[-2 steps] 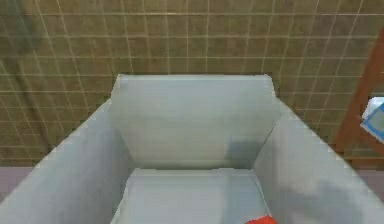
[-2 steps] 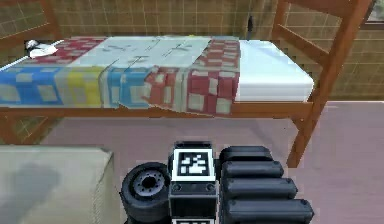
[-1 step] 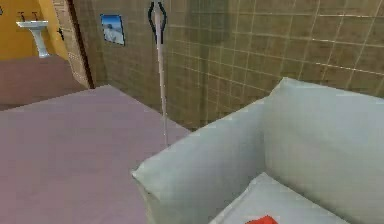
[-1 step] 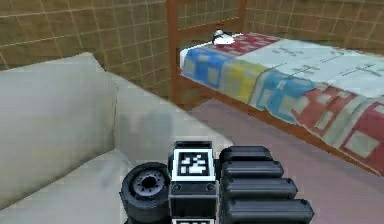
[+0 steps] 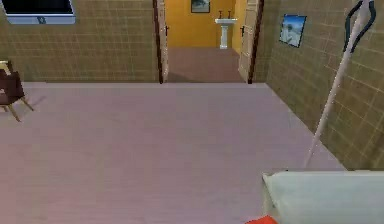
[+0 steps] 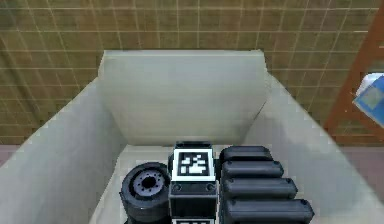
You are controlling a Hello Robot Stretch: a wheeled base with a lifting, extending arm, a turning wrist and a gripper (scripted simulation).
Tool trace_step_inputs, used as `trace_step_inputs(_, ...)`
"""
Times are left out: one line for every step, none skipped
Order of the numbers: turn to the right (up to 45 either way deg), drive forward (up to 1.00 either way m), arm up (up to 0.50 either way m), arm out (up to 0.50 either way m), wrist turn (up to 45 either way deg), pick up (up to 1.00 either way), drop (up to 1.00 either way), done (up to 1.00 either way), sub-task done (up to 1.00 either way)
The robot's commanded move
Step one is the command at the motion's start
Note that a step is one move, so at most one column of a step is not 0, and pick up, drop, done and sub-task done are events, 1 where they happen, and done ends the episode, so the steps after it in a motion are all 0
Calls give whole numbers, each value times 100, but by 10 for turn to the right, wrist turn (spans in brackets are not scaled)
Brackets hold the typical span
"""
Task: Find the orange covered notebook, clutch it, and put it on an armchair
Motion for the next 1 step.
trace_step_inputs(-450,0,0,0,0,0,0,0,0)
